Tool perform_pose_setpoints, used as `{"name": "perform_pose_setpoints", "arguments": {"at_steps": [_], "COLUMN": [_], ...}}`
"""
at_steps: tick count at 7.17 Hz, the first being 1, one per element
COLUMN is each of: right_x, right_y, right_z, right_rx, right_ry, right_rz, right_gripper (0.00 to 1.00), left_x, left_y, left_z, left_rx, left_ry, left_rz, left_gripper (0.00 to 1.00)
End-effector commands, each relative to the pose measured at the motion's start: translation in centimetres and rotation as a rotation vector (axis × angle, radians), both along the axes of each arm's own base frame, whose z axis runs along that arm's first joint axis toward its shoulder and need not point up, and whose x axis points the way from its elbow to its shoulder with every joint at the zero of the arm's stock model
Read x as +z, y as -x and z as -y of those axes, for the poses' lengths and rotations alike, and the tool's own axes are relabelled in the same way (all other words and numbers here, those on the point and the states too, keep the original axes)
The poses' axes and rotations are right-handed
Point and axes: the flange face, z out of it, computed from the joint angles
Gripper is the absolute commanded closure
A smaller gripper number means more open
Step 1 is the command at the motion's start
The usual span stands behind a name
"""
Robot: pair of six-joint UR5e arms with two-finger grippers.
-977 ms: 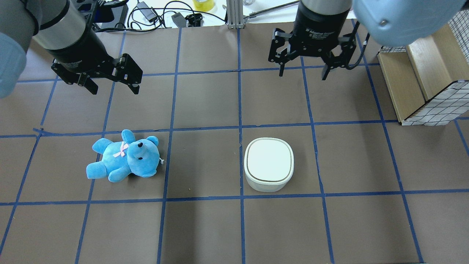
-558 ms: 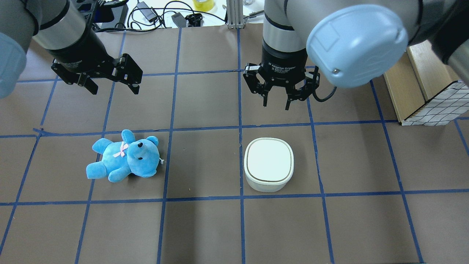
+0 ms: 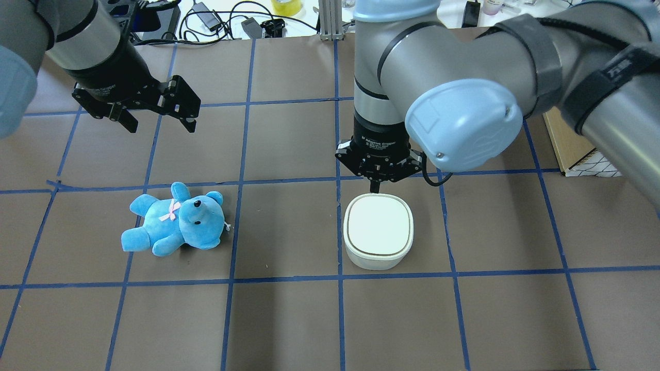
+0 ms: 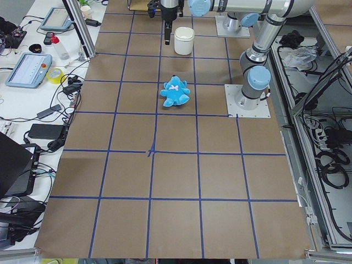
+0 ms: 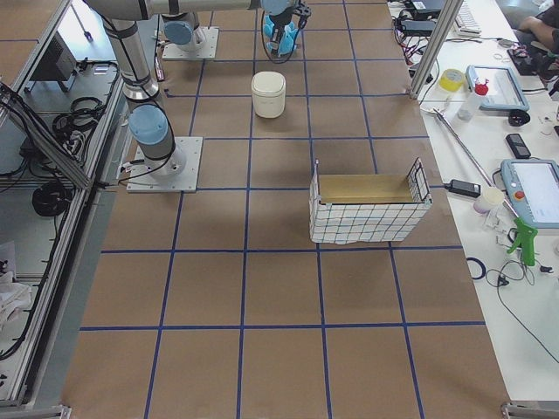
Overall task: Open trash can with right arm
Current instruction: 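Move the right gripper over the white trash can lid, then lower the right gripper and press down on the trash can lid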
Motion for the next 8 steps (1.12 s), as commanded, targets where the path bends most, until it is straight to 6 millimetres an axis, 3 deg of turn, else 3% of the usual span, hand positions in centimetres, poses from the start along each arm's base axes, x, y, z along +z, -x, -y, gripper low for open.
{"name": "perform_pose_setpoints", "arguments": {"at_steps": [1,4,8], "right_x": [-3.7,-5.6,-8.4], "right_y": [0.3,1.4,1.9], "right_z": [-0.2,-0.2,-1.6], "right_rx": [0.000,-0.005,0.016], "right_ry": [0.051,0.074,0.010], "right_rz": [0.003,-0.044,-0.055], "right_gripper": [1.00,1.00,1.00], "left_x": [0.0,0.0,0.0], "left_y": [0.0,0.0,0.0], "left_z": [0.0,0.0,0.0], "left_rx": [0.000,0.000,0.000], "left_ry": [0.000,0.000,0.000], "left_rz": [-0.001,-0.001,0.001], "left_gripper": [0.00,0.00,0.00]}}
